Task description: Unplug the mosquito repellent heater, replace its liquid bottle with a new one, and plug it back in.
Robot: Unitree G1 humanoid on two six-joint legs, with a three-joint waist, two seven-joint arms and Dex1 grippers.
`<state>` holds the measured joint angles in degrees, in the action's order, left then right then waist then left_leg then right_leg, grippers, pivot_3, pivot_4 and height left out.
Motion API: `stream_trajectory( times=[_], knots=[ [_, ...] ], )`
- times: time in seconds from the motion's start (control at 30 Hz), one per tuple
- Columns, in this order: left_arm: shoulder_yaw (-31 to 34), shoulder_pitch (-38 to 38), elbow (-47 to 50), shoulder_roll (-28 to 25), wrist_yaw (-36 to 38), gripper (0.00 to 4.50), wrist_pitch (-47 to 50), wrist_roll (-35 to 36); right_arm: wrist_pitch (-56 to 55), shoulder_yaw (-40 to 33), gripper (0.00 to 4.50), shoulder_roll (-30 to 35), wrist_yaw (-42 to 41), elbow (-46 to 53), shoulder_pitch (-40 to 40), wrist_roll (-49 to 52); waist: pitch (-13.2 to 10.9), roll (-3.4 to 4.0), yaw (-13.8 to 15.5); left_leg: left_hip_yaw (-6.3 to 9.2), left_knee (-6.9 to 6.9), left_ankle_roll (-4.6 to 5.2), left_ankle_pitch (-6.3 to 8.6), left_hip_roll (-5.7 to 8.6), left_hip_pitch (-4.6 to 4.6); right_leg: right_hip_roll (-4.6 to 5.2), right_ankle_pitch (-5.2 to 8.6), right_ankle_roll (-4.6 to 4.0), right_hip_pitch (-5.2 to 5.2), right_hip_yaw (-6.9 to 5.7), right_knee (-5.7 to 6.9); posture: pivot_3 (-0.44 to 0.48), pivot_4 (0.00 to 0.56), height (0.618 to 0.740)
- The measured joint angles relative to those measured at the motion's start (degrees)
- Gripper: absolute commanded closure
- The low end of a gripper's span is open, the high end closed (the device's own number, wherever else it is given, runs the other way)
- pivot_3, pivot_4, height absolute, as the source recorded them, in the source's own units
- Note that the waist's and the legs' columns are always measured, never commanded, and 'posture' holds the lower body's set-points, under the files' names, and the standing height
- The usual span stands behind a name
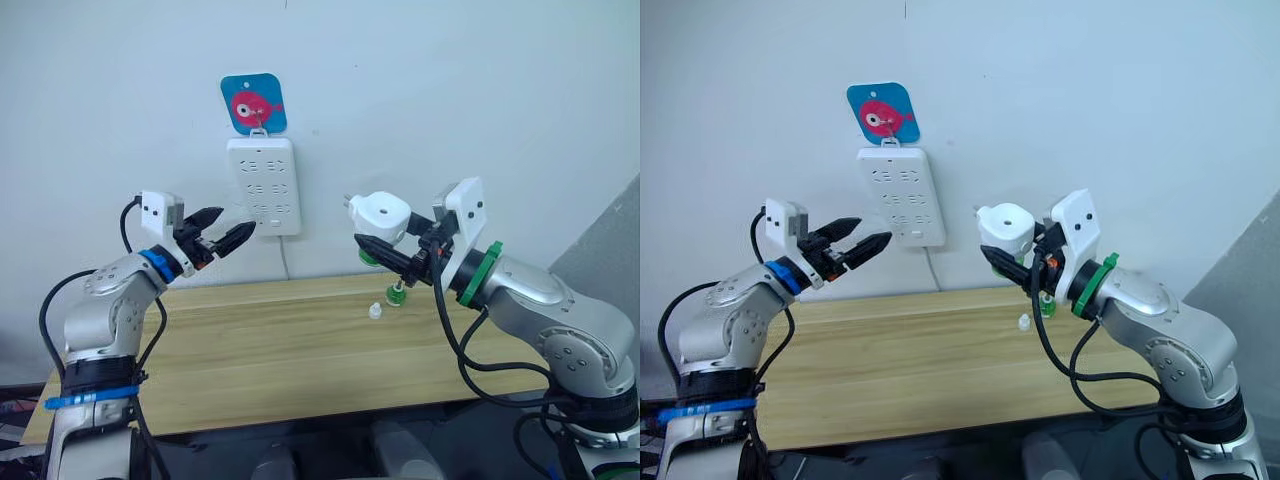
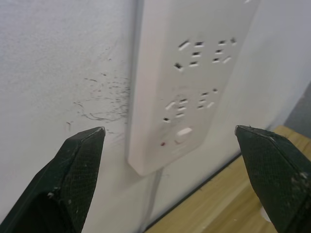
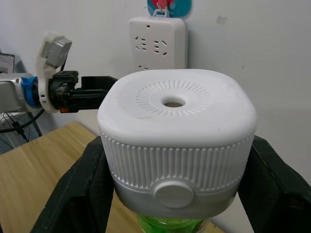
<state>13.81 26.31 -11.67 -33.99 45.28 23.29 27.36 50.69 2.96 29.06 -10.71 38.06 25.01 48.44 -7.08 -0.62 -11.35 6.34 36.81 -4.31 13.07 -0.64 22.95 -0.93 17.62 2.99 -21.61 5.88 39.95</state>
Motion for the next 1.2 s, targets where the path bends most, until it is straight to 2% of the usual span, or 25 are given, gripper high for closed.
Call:
stream_trajectory(
  times=[0.3,0.53,1.0,1.1,1.2],
  knots=[
    [-4.0,7.1,-8.4,0.2,1.9,0.0,-3.8,-4.8,1.4,0.0,1.5,-1.0,1.1,1.3,-0.3,0.0,0.0,-0.01,-0.2,0.02,-0.01,0.0,0.0,-0.02,0.0,-0.01,0.01,0.01,0.0,-0.01,0.0,-0.237,0.085,0.74],
    [-5.1,10.6,-13.5,0.0,6.0,0.0,-4.8,-6.3,1.9,0.0,1.5,-1.4,1.2,2.0,-0.7,0.0,0.0,-0.02,0.2,0.09,0.03,0.0,0.0,0.03,0.0,0.01,0.02,0.03,0.07,-0.09,-0.01,-0.243,0.086,0.74],
    [-8.9,14.1,-14.8,-1.2,15.4,0.0,-2.4,-6.3,2.4,0.0,1.5,-1.3,0.7,2.2,-1.7,0.0,0.0,-0.04,-1.3,0.07,-0.11,0.0,0.0,-0.01,0.01,0.0,0.02,0.02,-0.01,-0.06,-0.03,-0.254,0.081,0.74],
    [-8.9,14.1,-14.7,-1.2,15.6,0.61,-1.9,-6.1,2.4,0.2,1.5,-1.6,0.7,2.2,-1.7,-0.1,0.0,-0.04,-1.3,0.07,-0.11,0.0,0.0,-0.01,0.01,0.0,0.02,0.02,-0.01,-0.06,-0.04,-0.254,0.077,0.74],
    [-8.8,14.3,-14.9,-1.0,15.3,1.54,-1.7,-6.1,2.4,1.4,1.5,-2.8,0.5,2.1,-1.6,-0.9,0.0,-0.04,-1.3,0.08,-0.11,0.0,0.0,-0.01,0.01,0.0,0.02,0.02,-0.01,-0.07,-0.04,-0.255,0.075,0.74]
  ],
)
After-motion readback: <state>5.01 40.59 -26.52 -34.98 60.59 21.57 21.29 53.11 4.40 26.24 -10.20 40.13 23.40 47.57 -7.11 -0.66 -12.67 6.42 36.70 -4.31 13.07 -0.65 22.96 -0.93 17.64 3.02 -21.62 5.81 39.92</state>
